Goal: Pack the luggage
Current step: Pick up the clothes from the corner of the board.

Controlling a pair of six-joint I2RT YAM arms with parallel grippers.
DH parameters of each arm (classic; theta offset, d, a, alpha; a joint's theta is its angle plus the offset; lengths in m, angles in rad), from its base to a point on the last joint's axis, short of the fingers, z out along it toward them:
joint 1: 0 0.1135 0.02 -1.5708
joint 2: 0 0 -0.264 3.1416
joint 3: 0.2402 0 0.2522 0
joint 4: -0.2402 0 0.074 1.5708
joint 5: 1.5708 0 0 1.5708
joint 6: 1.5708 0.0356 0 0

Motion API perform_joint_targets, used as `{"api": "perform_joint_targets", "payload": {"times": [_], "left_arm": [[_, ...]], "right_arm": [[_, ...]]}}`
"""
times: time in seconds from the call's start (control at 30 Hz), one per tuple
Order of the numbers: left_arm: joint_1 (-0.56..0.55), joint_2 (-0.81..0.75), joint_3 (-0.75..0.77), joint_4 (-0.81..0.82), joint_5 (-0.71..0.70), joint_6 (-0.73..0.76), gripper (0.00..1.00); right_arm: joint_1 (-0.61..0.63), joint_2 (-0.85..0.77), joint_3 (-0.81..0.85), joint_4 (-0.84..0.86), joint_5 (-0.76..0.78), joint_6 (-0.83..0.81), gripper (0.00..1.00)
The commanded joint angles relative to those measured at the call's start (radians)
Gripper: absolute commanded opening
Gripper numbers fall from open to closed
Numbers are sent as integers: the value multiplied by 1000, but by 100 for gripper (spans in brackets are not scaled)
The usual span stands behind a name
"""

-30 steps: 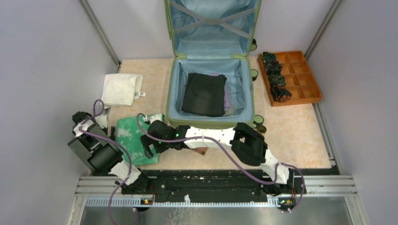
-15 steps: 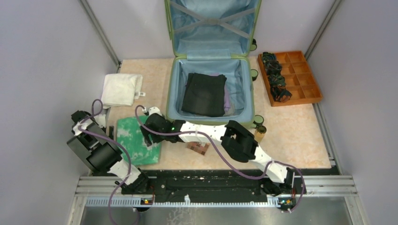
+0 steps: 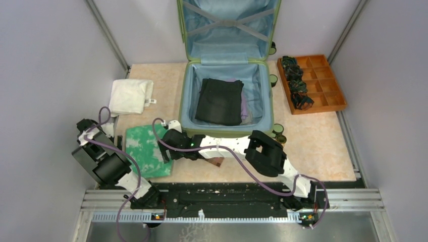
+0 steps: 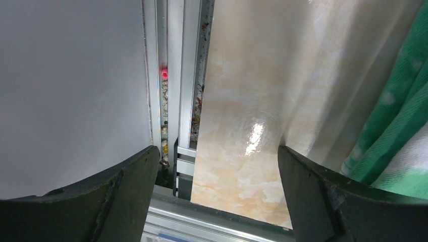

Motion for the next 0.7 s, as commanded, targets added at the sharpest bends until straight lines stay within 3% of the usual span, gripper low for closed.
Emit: {"api": "perform_joint_targets", "payload": {"times": [0.0,0.4,0.67], "left_arm": [[-1,48,-17,79,-16,-2,93],[-69,74,-111,102,-9,-6,89],[-112,96,-168,80,10,18,84]], "right_arm": [[-11,-48,-44,91,-82,114,84],[-56,20,-101,490,-402,334,83],[-73,9,-46,660,-443,352,71]]}}
